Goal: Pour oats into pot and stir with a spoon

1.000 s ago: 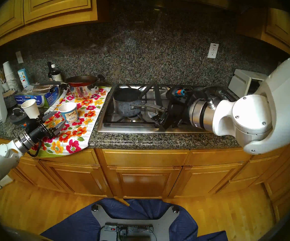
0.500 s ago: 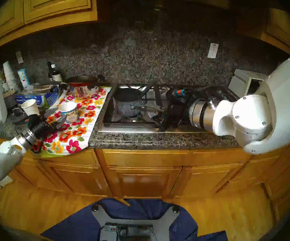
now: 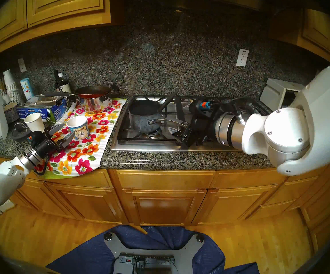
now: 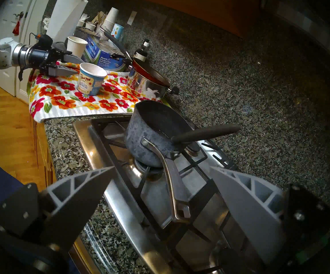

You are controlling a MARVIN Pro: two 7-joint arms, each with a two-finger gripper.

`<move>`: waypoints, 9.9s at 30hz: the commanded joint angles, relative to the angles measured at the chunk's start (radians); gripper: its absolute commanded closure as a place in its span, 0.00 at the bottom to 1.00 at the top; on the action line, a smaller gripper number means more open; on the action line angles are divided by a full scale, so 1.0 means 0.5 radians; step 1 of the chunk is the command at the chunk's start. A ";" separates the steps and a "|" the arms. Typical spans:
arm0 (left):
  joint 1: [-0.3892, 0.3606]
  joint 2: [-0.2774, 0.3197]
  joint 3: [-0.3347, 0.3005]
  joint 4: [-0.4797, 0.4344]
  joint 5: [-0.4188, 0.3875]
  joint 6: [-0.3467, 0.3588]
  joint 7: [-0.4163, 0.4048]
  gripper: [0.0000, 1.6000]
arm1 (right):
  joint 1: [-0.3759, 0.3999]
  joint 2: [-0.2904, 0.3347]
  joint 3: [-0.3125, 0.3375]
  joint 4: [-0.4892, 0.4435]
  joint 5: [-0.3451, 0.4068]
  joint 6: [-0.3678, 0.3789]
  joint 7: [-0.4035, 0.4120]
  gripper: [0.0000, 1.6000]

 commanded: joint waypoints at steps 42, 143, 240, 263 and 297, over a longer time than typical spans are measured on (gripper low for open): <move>-0.330 -0.189 0.038 0.239 0.150 0.033 -0.156 0.00 | 0.032 0.000 0.003 0.016 0.001 -0.005 -0.006 0.00; -0.783 -0.296 -0.041 -0.111 0.238 0.398 -0.309 0.57 | 0.029 0.000 0.004 0.017 0.001 -0.006 -0.007 0.00; -1.870 -0.765 0.192 0.500 0.981 0.752 -1.176 0.60 | 0.027 0.000 0.005 0.017 0.001 -0.006 -0.007 0.00; -2.142 -0.944 0.223 0.774 1.141 0.672 -1.472 0.61 | 0.028 0.000 0.005 0.017 0.001 -0.006 -0.007 0.00; -2.499 -1.006 0.404 1.169 1.325 0.516 -1.537 0.65 | 0.026 0.000 0.005 0.017 0.001 -0.006 -0.007 0.00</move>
